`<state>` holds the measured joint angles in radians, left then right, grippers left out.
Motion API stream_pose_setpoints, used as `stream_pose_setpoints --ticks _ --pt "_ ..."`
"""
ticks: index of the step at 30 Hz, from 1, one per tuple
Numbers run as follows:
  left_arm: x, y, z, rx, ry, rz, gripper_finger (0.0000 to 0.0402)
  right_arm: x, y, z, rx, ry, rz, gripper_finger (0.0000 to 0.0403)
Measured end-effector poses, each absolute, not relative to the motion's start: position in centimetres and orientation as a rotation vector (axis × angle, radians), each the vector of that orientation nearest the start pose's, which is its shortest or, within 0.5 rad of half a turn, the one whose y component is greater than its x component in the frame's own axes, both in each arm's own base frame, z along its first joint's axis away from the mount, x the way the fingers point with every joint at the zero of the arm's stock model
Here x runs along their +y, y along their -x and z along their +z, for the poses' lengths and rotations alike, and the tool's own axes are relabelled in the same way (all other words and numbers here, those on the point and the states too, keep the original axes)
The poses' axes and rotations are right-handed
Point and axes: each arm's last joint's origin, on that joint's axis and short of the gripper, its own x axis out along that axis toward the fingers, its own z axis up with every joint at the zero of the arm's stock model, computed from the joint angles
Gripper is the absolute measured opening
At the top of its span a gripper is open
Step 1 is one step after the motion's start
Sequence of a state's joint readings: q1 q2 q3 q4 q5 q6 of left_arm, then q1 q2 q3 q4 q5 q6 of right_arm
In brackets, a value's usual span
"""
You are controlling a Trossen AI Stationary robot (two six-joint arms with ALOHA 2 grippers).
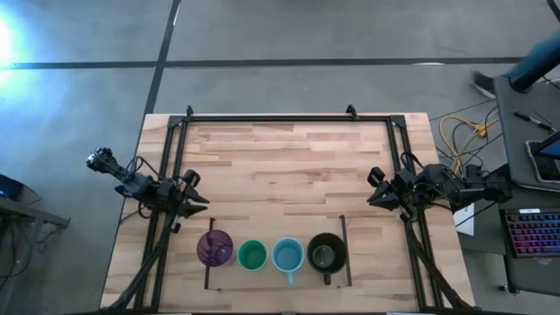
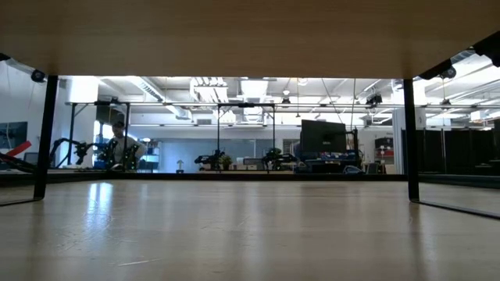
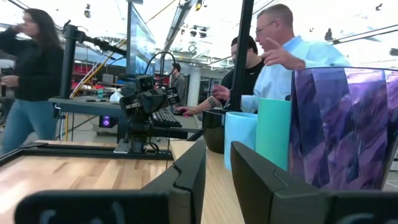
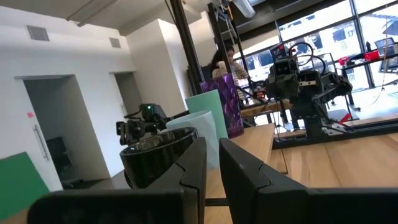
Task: Stack small to large cups/mugs on shelf
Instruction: Return to Home Position
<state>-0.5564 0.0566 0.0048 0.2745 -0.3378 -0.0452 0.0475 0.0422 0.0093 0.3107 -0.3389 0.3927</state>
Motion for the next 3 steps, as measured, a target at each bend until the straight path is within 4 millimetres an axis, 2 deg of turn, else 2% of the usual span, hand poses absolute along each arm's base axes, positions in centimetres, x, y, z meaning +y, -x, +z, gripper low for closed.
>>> stream_pose_setpoints --ticks 3 --pt "-4.3 -8.74 18.66 -0.196 0.141 -0.222 0.0061 1.41 -9.39 19.26 -0.197 -0.345 0.433 0.0038"
